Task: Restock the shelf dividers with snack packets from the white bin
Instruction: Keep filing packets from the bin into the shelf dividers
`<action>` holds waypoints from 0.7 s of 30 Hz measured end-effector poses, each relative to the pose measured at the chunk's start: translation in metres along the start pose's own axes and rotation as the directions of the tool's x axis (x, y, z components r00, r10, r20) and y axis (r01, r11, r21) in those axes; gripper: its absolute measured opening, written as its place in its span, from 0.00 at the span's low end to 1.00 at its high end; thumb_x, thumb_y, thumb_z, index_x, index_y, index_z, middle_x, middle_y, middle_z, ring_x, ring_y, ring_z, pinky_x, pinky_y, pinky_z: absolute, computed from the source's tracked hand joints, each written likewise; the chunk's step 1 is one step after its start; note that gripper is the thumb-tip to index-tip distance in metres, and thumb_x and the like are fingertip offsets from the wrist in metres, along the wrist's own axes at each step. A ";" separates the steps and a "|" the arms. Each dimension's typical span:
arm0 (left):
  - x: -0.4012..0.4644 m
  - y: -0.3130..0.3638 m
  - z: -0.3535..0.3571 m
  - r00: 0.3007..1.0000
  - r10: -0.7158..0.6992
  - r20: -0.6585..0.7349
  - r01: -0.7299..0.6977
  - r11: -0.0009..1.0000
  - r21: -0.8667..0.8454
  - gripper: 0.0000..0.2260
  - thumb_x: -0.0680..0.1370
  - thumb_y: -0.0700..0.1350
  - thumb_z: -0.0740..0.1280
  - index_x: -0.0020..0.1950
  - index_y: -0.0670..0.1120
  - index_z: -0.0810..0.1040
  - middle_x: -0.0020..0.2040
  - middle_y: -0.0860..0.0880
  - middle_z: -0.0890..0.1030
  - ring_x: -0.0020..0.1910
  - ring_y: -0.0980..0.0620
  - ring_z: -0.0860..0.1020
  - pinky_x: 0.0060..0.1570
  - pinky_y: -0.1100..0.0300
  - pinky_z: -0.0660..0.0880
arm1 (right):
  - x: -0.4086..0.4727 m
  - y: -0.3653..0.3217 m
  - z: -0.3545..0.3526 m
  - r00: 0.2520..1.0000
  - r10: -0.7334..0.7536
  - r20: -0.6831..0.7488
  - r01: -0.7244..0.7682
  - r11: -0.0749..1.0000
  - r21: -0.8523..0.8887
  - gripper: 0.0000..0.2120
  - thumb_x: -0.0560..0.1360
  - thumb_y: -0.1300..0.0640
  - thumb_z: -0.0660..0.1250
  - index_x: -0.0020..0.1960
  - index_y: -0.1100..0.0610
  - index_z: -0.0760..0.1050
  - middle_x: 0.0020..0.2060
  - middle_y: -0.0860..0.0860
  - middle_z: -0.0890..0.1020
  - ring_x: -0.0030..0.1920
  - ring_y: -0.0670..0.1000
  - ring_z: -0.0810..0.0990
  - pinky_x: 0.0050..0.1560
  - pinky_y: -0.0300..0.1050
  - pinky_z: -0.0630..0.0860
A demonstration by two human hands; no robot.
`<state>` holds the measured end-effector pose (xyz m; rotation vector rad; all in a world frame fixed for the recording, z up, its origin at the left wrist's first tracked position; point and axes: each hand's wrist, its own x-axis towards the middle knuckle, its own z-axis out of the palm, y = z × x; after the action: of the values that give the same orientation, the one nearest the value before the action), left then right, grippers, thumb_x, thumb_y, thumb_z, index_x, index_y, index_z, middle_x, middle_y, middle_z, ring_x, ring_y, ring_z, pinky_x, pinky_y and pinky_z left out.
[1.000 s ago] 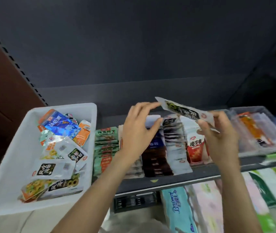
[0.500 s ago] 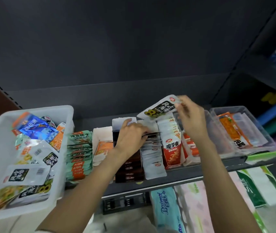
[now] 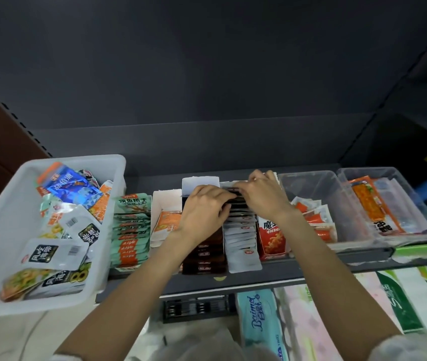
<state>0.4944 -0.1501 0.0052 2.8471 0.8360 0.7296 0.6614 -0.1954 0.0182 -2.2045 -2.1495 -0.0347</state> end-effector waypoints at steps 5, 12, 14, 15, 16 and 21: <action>-0.013 -0.013 -0.026 0.996 0.006 -0.093 -0.013 0.997 -0.079 0.12 0.75 0.47 0.63 0.56 0.49 0.80 0.50 0.52 0.82 0.53 0.51 0.77 0.56 0.61 0.67 | -0.007 -0.012 -0.008 0.975 0.098 -0.199 -0.067 0.985 0.160 0.17 0.80 0.57 0.57 0.69 0.53 0.70 0.58 0.51 0.81 0.63 0.54 0.70 0.57 0.50 0.61; -0.089 -0.060 -0.104 0.864 -0.288 -0.413 0.198 0.949 -0.247 0.07 0.76 0.45 0.62 0.50 0.44 0.77 0.36 0.50 0.75 0.38 0.54 0.72 0.43 0.61 0.68 | -0.012 -0.130 -0.045 0.894 0.151 -0.422 0.152 0.782 0.604 0.13 0.80 0.54 0.57 0.60 0.52 0.76 0.45 0.46 0.84 0.44 0.46 0.82 0.43 0.44 0.77; -0.121 -0.086 -0.122 0.815 -0.388 -0.431 0.290 0.916 -0.277 0.06 0.76 0.46 0.62 0.50 0.45 0.75 0.36 0.51 0.74 0.38 0.56 0.72 0.43 0.66 0.67 | -0.004 -0.175 -0.044 0.922 0.062 -0.383 0.215 0.741 0.636 0.14 0.80 0.49 0.55 0.58 0.49 0.76 0.42 0.47 0.85 0.43 0.49 0.82 0.42 0.48 0.78; -0.136 -0.102 -0.129 0.799 -0.445 -0.405 0.351 0.891 -0.287 0.07 0.76 0.47 0.62 0.50 0.46 0.75 0.36 0.52 0.74 0.38 0.57 0.72 0.43 0.66 0.67 | 0.002 -0.196 -0.041 0.935 0.005 -0.356 0.241 0.728 0.642 0.14 0.80 0.49 0.54 0.57 0.49 0.76 0.42 0.48 0.85 0.43 0.50 0.82 0.42 0.49 0.78; -0.150 -0.119 -0.134 0.786 -0.505 -0.357 0.422 0.860 -0.287 0.07 0.76 0.48 0.62 0.51 0.48 0.75 0.38 0.54 0.75 0.40 0.57 0.73 0.43 0.65 0.68 | 0.009 -0.216 -0.037 0.947 -0.057 -0.316 0.257 0.724 0.641 0.13 0.80 0.49 0.55 0.57 0.48 0.76 0.42 0.48 0.84 0.42 0.50 0.82 0.42 0.49 0.77; -0.219 -0.215 -0.138 0.643 -0.764 -0.054 0.755 0.645 -0.120 0.14 0.73 0.42 0.70 0.58 0.48 0.77 0.52 0.50 0.80 0.53 0.47 0.76 0.50 0.56 0.70 | 0.049 -0.301 0.010 0.963 -0.267 -0.043 0.233 0.740 0.631 0.12 0.78 0.56 0.60 0.59 0.51 0.77 0.49 0.50 0.84 0.48 0.52 0.80 0.49 0.50 0.76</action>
<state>0.1639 -0.0908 -0.0106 2.0354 1.7936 0.7300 0.3617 -0.1386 0.0202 -1.5341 -2.0452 0.6458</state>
